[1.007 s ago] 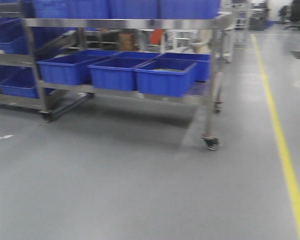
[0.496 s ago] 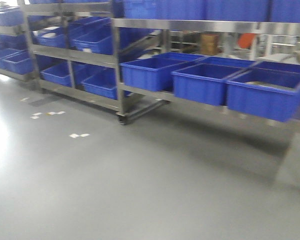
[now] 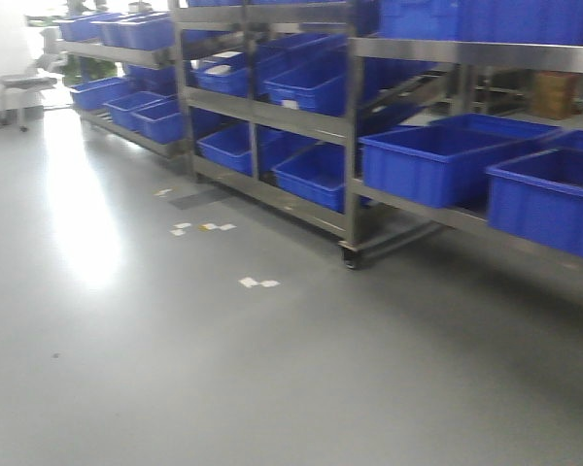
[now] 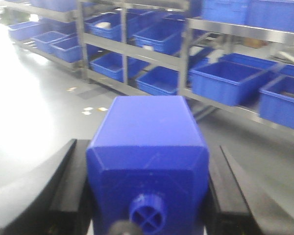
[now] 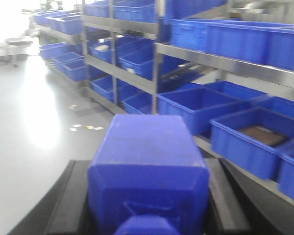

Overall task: Pick and sort blue part to right shelf
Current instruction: 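Drive along the aisle carrying both blue parts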

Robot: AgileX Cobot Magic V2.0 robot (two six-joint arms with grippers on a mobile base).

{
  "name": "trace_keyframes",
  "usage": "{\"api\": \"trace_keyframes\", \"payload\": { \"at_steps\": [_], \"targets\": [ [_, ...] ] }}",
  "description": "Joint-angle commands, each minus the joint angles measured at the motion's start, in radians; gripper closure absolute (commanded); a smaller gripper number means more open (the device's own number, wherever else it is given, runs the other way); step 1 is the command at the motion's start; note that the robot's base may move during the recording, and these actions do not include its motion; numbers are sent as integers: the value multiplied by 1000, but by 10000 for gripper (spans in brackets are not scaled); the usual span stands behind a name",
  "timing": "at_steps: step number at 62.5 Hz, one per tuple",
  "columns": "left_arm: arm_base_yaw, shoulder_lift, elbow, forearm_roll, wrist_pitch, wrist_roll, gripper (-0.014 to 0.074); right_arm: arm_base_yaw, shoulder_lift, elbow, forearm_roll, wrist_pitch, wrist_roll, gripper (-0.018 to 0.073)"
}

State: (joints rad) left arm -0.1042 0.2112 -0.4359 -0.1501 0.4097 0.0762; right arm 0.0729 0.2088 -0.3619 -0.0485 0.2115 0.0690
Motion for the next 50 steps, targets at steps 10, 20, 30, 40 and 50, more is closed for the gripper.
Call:
{"api": "trace_keyframes", "payload": {
  "at_steps": [10,20,30,40,50],
  "targets": [
    [-2,10,-30,-4,-84,0,265,-8,8,-25,-9,-97,-6,131],
    [-2,10,-30,-4,-84,0,265,-8,8,-25,-9,-97,-6,131],
    [-2,10,-30,-4,-84,0,265,-8,8,-25,-9,-97,-6,131],
    [-2,10,-30,-4,-84,0,265,-8,8,-25,-9,-97,-6,131],
    [-2,10,-30,-4,-84,0,265,-8,8,-25,-9,-97,-6,131]
  ]
}}
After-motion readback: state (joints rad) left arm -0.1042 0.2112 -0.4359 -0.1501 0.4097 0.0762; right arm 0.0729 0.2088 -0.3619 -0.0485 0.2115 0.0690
